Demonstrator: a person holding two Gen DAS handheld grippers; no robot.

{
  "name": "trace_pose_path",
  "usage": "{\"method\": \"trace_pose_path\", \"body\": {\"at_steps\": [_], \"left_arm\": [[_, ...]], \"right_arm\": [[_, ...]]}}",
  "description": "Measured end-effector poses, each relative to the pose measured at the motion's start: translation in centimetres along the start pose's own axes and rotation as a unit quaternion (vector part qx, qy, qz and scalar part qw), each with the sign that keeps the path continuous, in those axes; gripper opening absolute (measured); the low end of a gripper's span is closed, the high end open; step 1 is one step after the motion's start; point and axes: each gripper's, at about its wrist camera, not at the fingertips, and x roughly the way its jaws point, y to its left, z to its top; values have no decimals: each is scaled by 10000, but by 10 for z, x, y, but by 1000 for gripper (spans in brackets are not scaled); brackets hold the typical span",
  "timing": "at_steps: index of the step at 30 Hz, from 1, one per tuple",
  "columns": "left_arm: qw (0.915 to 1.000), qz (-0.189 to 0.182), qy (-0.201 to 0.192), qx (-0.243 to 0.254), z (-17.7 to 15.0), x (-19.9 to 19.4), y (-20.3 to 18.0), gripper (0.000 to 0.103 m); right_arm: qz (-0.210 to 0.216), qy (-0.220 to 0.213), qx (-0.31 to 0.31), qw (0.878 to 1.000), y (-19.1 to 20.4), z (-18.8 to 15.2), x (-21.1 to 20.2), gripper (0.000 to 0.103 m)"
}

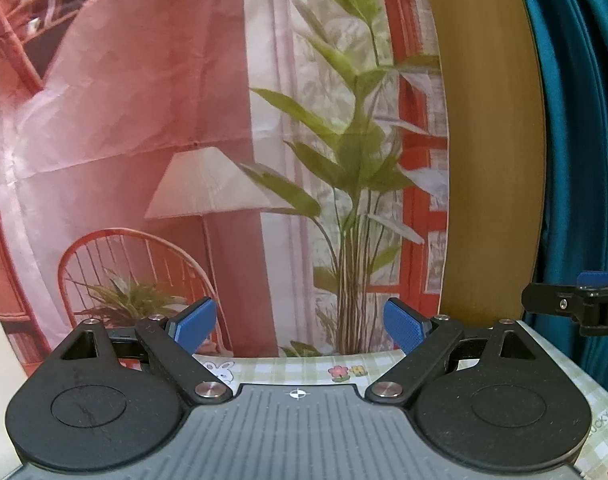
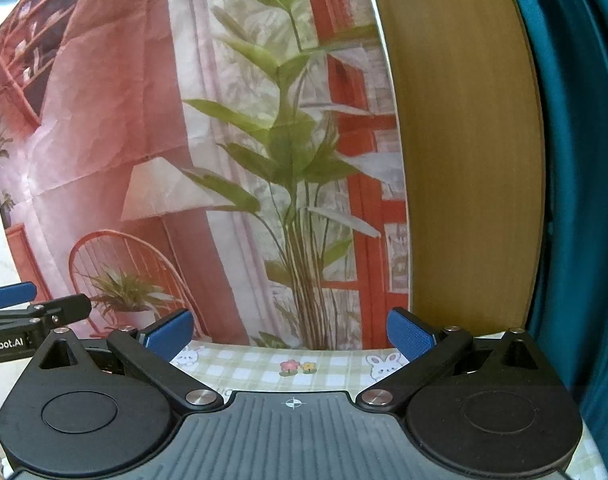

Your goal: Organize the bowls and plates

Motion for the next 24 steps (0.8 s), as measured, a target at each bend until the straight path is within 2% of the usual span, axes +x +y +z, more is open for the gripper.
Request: {"method": "trace_pose_path", "body": {"at_steps": [4,10,24], "left_arm": [[9999,40,13,-137,0,-6,3,92],[9999,131,7,-24,-2,-8,2,92],[9996,217,24,-191,-3,-11,11,92]], "right_arm": [[1,23,-79,10000,6,1,-3,103],[-14,19,-109,9999,9,1,-4,103],[22,35,-139,9999,17,0,-6,103]]}}
